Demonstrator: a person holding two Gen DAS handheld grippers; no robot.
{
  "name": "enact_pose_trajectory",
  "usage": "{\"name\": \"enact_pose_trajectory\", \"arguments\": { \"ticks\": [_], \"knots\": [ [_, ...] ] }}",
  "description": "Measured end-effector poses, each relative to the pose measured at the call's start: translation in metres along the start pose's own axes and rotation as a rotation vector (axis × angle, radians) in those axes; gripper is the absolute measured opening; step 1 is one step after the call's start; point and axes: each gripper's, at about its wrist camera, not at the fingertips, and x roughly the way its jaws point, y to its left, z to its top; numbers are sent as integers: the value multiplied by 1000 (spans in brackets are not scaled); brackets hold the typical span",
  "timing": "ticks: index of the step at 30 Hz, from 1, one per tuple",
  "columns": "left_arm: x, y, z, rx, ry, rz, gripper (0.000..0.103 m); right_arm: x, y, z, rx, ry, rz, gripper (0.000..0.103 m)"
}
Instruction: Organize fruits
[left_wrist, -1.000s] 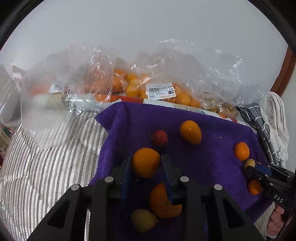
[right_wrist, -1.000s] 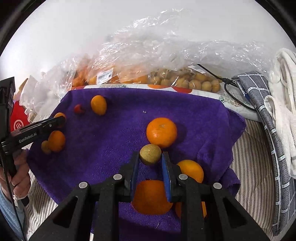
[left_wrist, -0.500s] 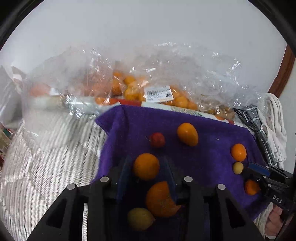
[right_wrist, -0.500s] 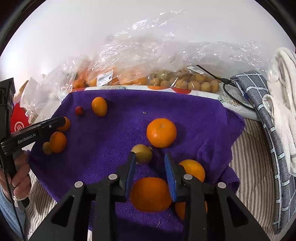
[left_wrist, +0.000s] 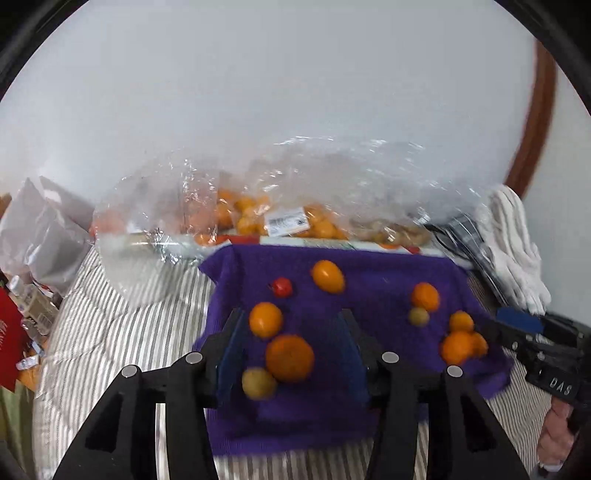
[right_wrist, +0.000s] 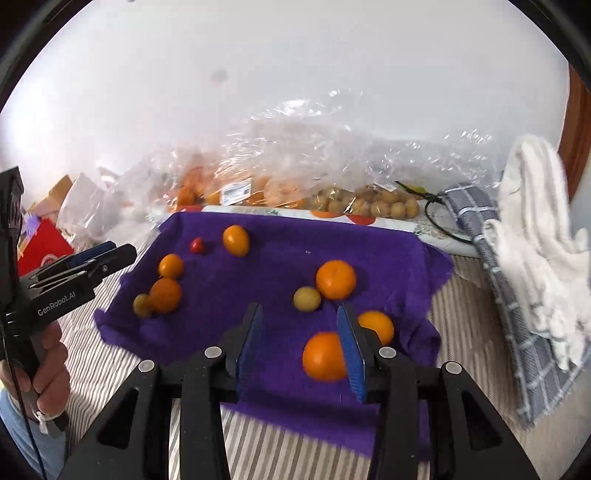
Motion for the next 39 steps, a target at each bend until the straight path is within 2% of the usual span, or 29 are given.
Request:
{"name": "enact_pose_trajectory", "arguments": {
  "ticks": [4, 7, 11, 13, 14, 15, 20, 24, 31, 39],
  "knots": [
    [-40, -12, -15, 37, -19, 17, 56, -31, 2, -14, 39, -5, 2, 50],
    [-62, -17, -24, 50, -13, 42, 56, -53, 2, -24, 61, 29, -41, 51],
    [-97, -18, -35, 46, -36, 40, 58, -84, 6, -40, 68, 22, -45, 51],
    [-116, -19, -39, 44, -44, 31, 65, -99, 9, -48, 67, 4, -61, 60],
    [-124, -19, -41, 43, -52, 31, 71, -107, 11, -52, 66, -7, -70, 71],
    [-136, -19, -44, 43, -66, 32, 72, -116, 13, -57, 60, -26, -82, 78],
    [-178, -22, -57, 55, -115, 31, 76, -159, 25, -76, 9, -121, -179, 87],
    [-201, -26, -64, 49, -151, 45, 79, -188, 28, -87, 20, -174, -186, 98],
    [-226, -41, -78, 68, -198, 72, 89, -213, 31, -108, 29, -185, -204, 98],
    [-234, -50, -87, 77, -202, 76, 89, -227, 29, -123, 63, -198, -199, 99]
  ]
}}
